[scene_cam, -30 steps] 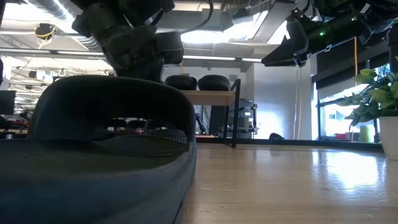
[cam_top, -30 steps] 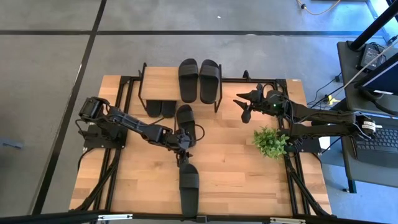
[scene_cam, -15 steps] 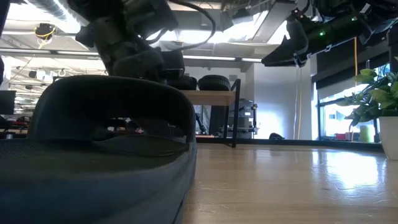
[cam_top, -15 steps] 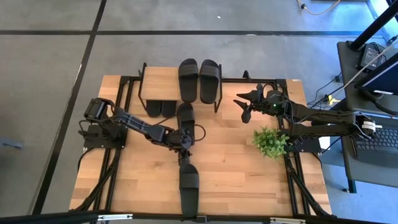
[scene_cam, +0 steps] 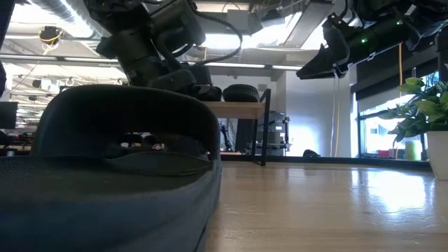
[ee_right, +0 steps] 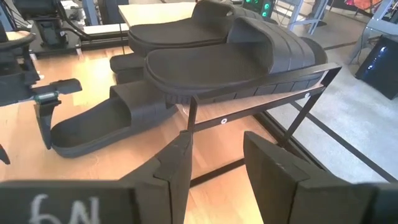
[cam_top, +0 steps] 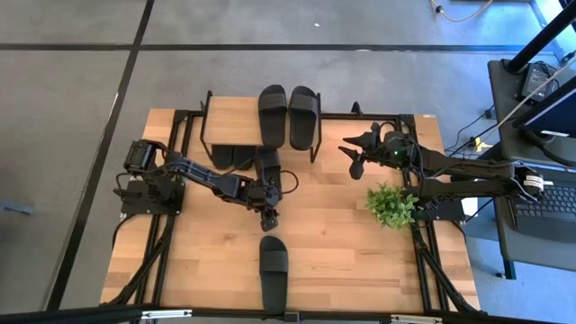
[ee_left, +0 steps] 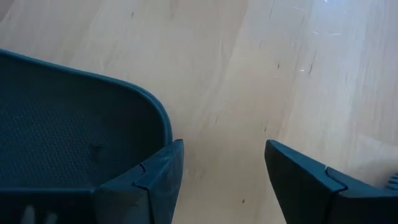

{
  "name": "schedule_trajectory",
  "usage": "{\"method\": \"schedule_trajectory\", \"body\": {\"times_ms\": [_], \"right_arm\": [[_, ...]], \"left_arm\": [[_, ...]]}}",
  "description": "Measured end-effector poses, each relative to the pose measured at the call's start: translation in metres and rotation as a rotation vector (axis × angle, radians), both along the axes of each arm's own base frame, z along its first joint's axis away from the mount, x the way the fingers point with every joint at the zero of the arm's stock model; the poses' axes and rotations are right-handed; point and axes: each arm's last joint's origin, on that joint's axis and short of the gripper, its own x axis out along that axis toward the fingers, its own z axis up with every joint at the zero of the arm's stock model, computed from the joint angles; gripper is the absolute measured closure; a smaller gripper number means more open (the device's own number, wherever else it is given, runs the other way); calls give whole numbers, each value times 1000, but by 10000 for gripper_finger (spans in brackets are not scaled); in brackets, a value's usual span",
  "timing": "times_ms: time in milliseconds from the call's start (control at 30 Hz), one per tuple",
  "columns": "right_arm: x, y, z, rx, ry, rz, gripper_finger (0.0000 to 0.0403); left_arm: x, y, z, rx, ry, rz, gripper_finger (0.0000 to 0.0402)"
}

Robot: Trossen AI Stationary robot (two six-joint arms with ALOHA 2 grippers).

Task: Pick and place slides into the shelf
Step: Put the black slipper under the shelf

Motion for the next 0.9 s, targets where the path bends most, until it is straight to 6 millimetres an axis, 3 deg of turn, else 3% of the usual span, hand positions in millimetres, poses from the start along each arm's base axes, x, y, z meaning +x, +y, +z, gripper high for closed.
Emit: {"method": "schedule_trajectory", "body": {"times_ms": [900], "right_arm": [[0,0,0,-4,0,1,257]], "left_arm": [[-6,64,-3,24,58,186,185]]}}
